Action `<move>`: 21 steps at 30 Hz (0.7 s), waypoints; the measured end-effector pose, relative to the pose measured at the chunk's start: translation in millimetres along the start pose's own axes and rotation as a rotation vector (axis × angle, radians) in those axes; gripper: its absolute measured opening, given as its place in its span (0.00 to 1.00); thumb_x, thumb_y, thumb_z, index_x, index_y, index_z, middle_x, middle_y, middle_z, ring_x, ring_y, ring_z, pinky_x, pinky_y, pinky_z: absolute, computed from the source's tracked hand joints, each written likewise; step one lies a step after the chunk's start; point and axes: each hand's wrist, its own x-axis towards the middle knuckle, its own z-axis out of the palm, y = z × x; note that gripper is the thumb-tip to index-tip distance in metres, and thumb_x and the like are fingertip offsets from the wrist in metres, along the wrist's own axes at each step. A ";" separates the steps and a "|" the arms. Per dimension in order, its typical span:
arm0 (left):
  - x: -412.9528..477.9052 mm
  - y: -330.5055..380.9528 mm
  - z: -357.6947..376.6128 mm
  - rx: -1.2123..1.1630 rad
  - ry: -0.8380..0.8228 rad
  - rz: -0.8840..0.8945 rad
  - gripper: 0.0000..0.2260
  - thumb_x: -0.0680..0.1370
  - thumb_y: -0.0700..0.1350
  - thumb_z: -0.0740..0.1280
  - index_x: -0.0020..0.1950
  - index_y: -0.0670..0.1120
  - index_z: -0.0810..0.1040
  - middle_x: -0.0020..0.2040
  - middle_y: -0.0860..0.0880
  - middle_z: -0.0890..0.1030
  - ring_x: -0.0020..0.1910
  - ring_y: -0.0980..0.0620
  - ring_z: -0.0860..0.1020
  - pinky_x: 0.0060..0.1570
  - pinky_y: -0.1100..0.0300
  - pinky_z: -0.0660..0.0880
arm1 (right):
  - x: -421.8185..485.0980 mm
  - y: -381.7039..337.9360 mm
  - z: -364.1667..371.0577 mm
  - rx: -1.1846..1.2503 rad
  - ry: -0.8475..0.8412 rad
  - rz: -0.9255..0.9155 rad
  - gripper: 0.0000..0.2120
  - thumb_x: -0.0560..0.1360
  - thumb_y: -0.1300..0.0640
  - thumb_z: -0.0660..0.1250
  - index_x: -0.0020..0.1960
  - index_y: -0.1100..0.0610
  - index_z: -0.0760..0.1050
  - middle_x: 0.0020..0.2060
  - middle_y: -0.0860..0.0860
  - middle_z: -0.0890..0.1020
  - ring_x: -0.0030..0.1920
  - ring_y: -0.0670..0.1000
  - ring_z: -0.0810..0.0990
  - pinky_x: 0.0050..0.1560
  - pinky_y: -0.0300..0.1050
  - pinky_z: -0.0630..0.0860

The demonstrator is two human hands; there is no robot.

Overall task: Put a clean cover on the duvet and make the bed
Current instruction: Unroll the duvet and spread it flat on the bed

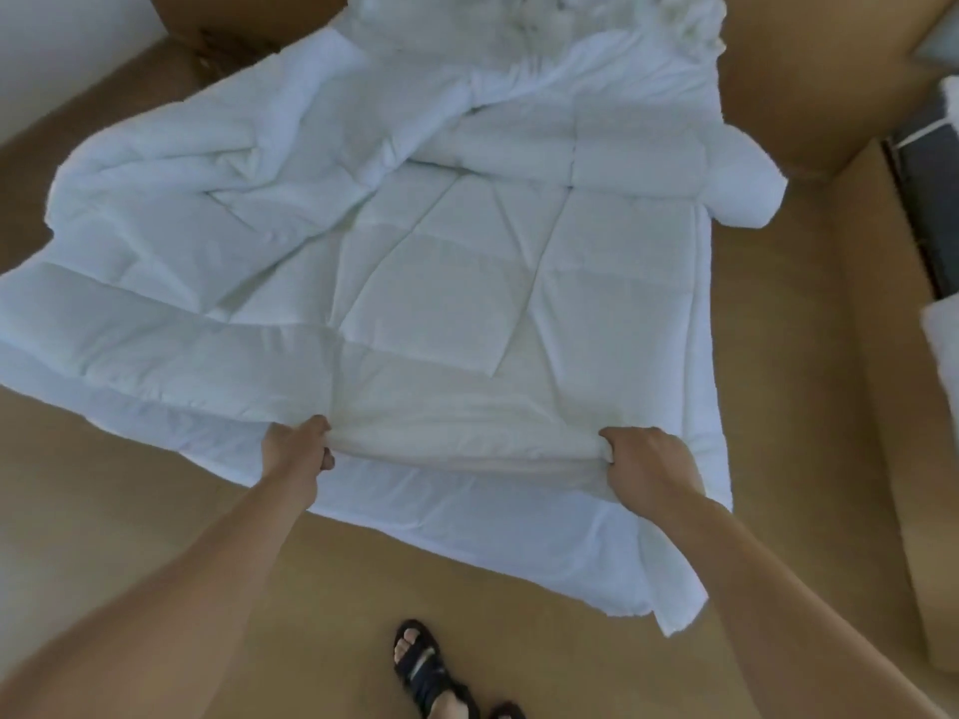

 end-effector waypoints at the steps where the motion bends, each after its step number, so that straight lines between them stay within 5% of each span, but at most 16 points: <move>1: -3.5 -4.4 -12.9 0.054 0.001 0.008 0.06 0.75 0.37 0.65 0.39 0.41 0.70 0.32 0.44 0.70 0.27 0.47 0.67 0.31 0.56 0.64 | -15.7 -6.3 3.8 -0.003 -0.021 -0.011 0.13 0.72 0.66 0.58 0.34 0.50 0.65 0.34 0.50 0.75 0.37 0.56 0.74 0.35 0.46 0.67; 4: -15.0 -27.9 -53.9 0.123 -0.028 0.015 0.03 0.74 0.36 0.65 0.43 0.37 0.73 0.28 0.44 0.71 0.26 0.47 0.69 0.31 0.56 0.66 | -58.6 -18.0 31.9 0.023 -0.084 -0.005 0.13 0.73 0.66 0.57 0.36 0.49 0.67 0.34 0.49 0.75 0.39 0.55 0.75 0.39 0.46 0.69; 9: -28.7 -63.0 -82.9 0.178 -0.094 -0.017 0.01 0.78 0.35 0.64 0.47 0.40 0.73 0.37 0.39 0.79 0.30 0.43 0.76 0.30 0.56 0.73 | -92.6 -29.2 87.8 0.002 -0.198 0.045 0.12 0.73 0.65 0.58 0.37 0.49 0.65 0.35 0.46 0.71 0.44 0.54 0.76 0.43 0.44 0.70; 11: -34.3 -71.5 -87.5 0.299 -0.166 -0.088 0.04 0.79 0.36 0.62 0.50 0.37 0.75 0.35 0.39 0.82 0.30 0.43 0.79 0.29 0.58 0.70 | -96.9 -31.4 99.3 -0.048 -0.274 0.057 0.08 0.74 0.62 0.59 0.48 0.51 0.71 0.43 0.47 0.76 0.52 0.53 0.79 0.49 0.44 0.72; 15: -40.8 -54.2 -98.9 0.508 -0.333 -0.175 0.10 0.76 0.33 0.58 0.52 0.33 0.77 0.43 0.40 0.83 0.22 0.50 0.77 0.22 0.63 0.63 | -97.6 -43.8 106.8 0.001 -0.479 0.079 0.27 0.76 0.55 0.61 0.75 0.51 0.63 0.66 0.48 0.74 0.67 0.54 0.72 0.63 0.49 0.71; 21: -8.4 -12.6 -137.2 0.416 -0.389 -0.122 0.07 0.78 0.38 0.58 0.53 0.43 0.73 0.53 0.43 0.81 0.41 0.45 0.83 0.30 0.59 0.66 | -78.6 -133.1 91.0 0.102 -0.333 -0.021 0.31 0.79 0.54 0.59 0.80 0.52 0.54 0.77 0.49 0.61 0.77 0.52 0.59 0.73 0.52 0.62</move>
